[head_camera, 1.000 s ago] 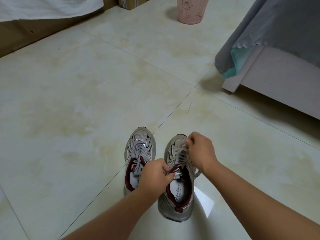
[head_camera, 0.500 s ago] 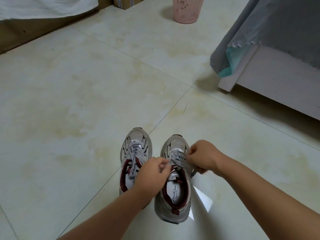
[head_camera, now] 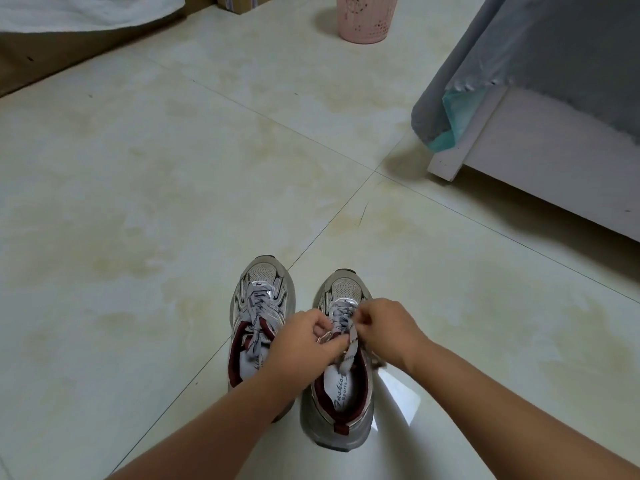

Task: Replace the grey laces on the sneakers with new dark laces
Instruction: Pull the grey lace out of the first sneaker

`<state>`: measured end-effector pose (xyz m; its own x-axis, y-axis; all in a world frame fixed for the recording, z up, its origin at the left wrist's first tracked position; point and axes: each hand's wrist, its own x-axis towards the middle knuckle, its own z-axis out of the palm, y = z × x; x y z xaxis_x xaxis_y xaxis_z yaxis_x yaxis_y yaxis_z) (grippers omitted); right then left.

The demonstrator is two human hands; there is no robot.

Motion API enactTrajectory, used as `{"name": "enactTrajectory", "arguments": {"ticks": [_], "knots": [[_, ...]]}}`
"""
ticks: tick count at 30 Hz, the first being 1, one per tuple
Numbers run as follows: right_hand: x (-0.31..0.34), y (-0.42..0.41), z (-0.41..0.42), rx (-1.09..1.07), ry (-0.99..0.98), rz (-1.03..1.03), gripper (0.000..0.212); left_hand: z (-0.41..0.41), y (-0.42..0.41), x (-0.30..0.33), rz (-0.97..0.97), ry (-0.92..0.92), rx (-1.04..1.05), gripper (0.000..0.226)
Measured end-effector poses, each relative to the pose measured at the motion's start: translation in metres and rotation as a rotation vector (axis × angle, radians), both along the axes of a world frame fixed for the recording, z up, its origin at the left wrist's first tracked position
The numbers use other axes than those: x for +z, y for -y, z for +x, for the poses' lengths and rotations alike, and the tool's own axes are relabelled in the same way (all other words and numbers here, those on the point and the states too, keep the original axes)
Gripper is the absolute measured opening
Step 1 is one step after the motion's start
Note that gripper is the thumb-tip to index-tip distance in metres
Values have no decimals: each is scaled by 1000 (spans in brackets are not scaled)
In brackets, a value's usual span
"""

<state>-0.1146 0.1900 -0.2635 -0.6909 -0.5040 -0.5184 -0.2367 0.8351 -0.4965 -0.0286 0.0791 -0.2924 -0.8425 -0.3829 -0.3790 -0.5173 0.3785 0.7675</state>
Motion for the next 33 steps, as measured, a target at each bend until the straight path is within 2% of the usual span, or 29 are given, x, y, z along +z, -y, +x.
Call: {"name": "enactTrajectory", "arguments": {"ticks": [2, 4, 8, 11, 15, 18, 22, 25, 28, 31, 33], "knots": [[1, -3, -4, -100, 192, -96, 27, 0, -2, 0, -117, 85, -140, 48], [-1, -7, -7, -130, 255, -101, 26, 4, -4, 0, -251, 102, -257, 61], [-4, -3, -4, -61, 20, -99, 9, 15, -2, -4, -315, -57, -210, 38], [-4, 6, 1, 89, -117, -51, 16, 19, -1, -8, -385, -140, -219, 23], [-6, 12, 3, 359, -316, 25, 26, 21, -2, -14, -382, -179, -183, 18], [-7, 15, 2, 501, -361, 22, 24, 19, 0, -15, -311, -212, -61, 9], [-5, 14, -1, 566, -346, 6, 21, 17, 2, -14, -294, -214, -64, 7], [-6, 16, 2, 540, -341, -9, 12, 16, 1, -12, -278, -190, -60, 6], [-9, 14, 3, 370, -275, -39, 9, 16, -1, -10, -252, -177, -32, 23], [-13, 8, 1, 140, -142, -97, 23, 14, -2, -8, -241, -161, -6, 19], [-14, 7, 1, 102, -99, -106, 29, 13, -2, -8, -253, -160, 2, 14]]}}
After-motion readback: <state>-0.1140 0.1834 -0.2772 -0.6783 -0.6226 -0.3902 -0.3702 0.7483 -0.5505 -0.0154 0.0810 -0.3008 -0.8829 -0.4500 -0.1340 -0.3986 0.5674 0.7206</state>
